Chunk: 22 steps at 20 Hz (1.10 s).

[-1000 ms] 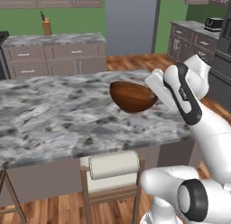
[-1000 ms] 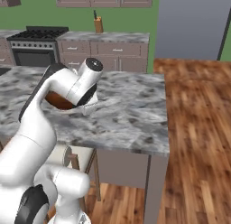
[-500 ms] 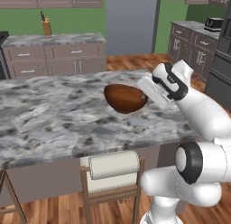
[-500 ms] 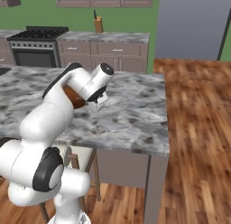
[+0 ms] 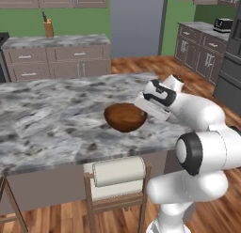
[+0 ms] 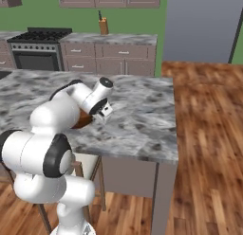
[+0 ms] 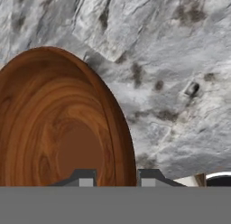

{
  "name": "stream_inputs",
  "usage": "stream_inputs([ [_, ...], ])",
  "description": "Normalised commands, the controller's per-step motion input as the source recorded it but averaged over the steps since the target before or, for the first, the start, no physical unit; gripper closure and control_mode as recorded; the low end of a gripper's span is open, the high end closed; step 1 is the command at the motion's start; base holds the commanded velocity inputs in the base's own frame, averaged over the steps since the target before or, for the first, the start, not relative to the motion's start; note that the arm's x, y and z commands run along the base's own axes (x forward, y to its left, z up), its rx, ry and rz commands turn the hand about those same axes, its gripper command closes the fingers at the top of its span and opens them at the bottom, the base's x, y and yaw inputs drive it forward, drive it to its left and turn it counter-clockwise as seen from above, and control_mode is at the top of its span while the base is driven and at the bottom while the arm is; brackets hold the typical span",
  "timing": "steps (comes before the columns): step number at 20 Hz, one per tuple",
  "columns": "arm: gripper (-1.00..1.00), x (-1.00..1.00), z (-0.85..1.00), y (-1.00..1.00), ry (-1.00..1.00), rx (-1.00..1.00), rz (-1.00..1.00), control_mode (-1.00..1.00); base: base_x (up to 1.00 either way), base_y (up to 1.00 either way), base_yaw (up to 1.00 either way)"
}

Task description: Pick up the bowls from the cabinet and place each bowl in front of a stool on the dining counter.

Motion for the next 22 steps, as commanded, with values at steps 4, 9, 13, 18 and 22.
stream_inputs([
  [4,1.00,0.00,-0.48,0.10,0.00,-0.02,0.01,-1.00,0.00,0.00,0.00],
  [9,1.00,0.01,-0.48,0.15,0.00,0.00,0.00,-1.00,0.00,0.00,0.00],
  [13,1.00,0.03,-0.32,0.20,0.00,0.00,0.00,-1.00,0.00,0.00,0.00],
  [18,1.00,0.04,-0.24,0.23,0.00,0.00,0.00,-1.00,0.00,0.00,0.00],
  [22,1.00,0.03,-0.27,0.22,-0.01,0.00,0.00,-1.00,0.00,0.00,0.00],
])
